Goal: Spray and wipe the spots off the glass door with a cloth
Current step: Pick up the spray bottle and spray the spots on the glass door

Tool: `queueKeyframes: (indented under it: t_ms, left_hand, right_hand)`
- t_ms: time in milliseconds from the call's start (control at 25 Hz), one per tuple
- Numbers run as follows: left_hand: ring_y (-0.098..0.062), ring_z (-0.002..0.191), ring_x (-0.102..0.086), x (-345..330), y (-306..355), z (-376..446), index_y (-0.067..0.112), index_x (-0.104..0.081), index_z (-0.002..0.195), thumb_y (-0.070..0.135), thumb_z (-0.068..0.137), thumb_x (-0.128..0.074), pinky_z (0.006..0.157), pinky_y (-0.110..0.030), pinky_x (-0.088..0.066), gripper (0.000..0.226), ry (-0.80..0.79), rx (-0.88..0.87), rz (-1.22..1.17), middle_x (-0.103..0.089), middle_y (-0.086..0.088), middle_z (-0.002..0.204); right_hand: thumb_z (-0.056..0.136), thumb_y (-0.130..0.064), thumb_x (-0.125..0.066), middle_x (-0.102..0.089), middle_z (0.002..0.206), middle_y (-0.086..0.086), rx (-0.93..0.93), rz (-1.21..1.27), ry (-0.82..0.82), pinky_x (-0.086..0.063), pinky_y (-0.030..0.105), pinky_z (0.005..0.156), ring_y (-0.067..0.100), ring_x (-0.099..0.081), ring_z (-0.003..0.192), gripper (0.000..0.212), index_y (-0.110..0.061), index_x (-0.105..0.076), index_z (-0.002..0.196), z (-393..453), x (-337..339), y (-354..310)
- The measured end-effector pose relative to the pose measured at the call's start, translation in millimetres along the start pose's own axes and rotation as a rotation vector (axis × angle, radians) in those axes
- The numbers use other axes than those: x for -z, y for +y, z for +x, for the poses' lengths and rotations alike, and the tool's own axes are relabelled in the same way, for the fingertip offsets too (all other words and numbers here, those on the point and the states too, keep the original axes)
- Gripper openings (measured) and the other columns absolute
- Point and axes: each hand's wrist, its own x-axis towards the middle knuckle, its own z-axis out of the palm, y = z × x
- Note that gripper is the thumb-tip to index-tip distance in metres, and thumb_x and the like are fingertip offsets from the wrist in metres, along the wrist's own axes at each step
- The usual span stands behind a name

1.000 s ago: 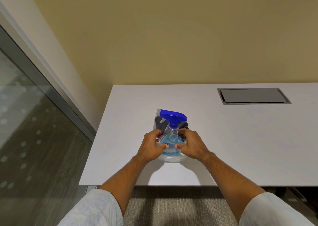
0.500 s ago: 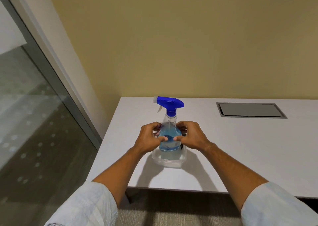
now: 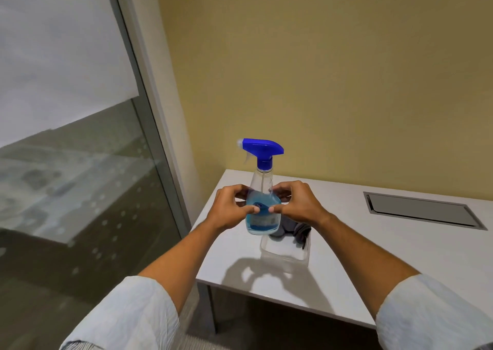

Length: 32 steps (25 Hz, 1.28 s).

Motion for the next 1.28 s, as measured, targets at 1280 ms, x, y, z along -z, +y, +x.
queueKeyframes:
  t_ms: [1280]
  left_hand:
    - [-0.003, 0.088, -0.064, 217.9, 64.8, -402.6, 0.016, -0.066, 0.109, 0.013, 0.071, -0.085, 0.063, -0.008, -0.051, 0.043, 0.571, 0.305, 0.192, -0.067, 0.009, 0.096]
  right_hand:
    - [0.069, -0.030, -0.088, -0.072, 0.101, 0.005, 0.629, 0.144, -0.494, -0.059, 0.023, 0.080, 0.012, -0.069, 0.089, 0.055, -0.004, -0.069, 0.114, -183.1, -163.9, -280.5]
